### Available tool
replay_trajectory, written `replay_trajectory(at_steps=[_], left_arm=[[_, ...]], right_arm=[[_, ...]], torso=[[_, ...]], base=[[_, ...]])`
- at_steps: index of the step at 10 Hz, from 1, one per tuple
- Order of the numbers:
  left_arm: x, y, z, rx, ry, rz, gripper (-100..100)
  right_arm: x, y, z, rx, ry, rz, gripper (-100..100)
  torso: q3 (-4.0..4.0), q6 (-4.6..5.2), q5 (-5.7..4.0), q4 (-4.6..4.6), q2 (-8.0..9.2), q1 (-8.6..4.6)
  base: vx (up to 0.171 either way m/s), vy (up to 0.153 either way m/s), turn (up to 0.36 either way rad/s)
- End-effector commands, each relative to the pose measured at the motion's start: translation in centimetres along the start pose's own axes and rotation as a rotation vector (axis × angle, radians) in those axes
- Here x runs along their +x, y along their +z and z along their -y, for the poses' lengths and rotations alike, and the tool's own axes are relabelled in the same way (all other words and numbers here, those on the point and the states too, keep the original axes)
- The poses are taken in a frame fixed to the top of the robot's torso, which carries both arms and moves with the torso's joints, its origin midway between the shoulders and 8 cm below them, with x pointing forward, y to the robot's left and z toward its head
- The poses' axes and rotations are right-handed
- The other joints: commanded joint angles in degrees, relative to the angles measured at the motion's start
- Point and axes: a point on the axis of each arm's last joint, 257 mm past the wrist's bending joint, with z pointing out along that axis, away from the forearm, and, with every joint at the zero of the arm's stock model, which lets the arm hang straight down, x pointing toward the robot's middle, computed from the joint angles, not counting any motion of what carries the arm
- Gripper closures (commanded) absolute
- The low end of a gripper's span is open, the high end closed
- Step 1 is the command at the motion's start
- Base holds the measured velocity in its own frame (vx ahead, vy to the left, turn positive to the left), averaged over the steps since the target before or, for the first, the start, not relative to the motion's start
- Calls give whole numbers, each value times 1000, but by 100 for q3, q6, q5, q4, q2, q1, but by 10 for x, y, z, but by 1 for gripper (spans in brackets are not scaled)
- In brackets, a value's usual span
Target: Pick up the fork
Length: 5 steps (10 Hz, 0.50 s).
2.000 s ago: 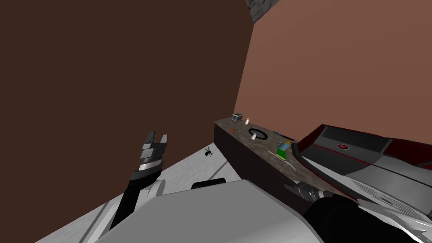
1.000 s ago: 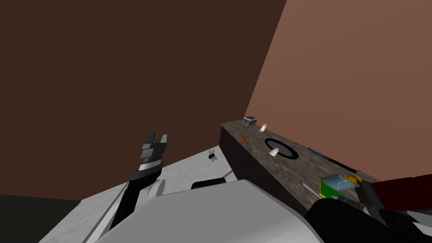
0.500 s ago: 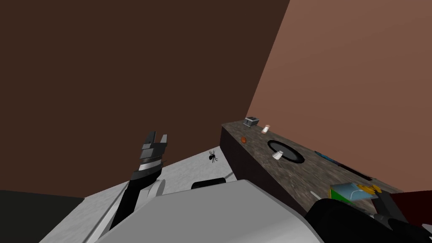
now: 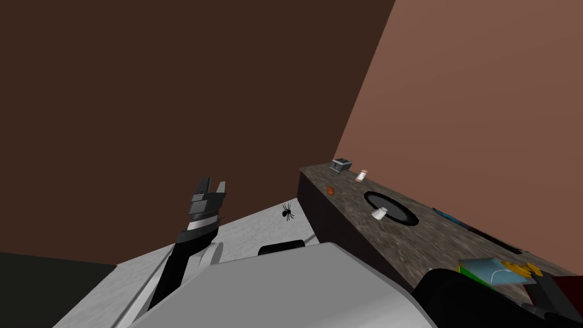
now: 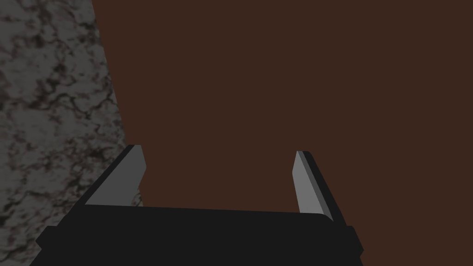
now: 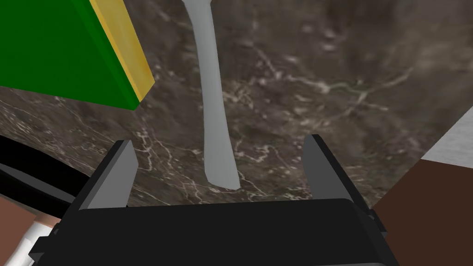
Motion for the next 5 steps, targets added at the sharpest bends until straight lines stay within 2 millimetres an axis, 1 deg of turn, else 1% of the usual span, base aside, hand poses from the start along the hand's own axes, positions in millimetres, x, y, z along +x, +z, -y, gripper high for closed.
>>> replay_trajectory(at_steps=[1, 2, 3, 4, 5], left_arm=[[0, 0, 0, 0, 0, 0, 0], [0, 0, 0, 0, 0, 0, 0], [0, 0, 0, 0, 0, 0, 0], [0, 0, 0, 0, 0, 0, 0], [0, 0, 0, 0, 0, 0, 0]], right_arm=[[2, 0, -1, 5, 7, 15, -100], [0, -1, 3, 11, -14, 12, -100], [2, -1, 2, 8, -22, 6, -100], [18, -3, -9, -1, 9, 7, -100], [16, -4, -6, 11, 2, 13, -100]], torso=[[0, 0, 0, 0, 0, 0], [-1, 0, 0, -1, -1, -1], [2, 0, 1, 0, 4, 2], [5, 0, 2, 2, 11, 5], [4, 0, 1, 1, 6, 2]], base=[[47, -16, 31], [20, -6, -7], [0, 0, 0], [30, -12, 67], [37, -16, 36]])
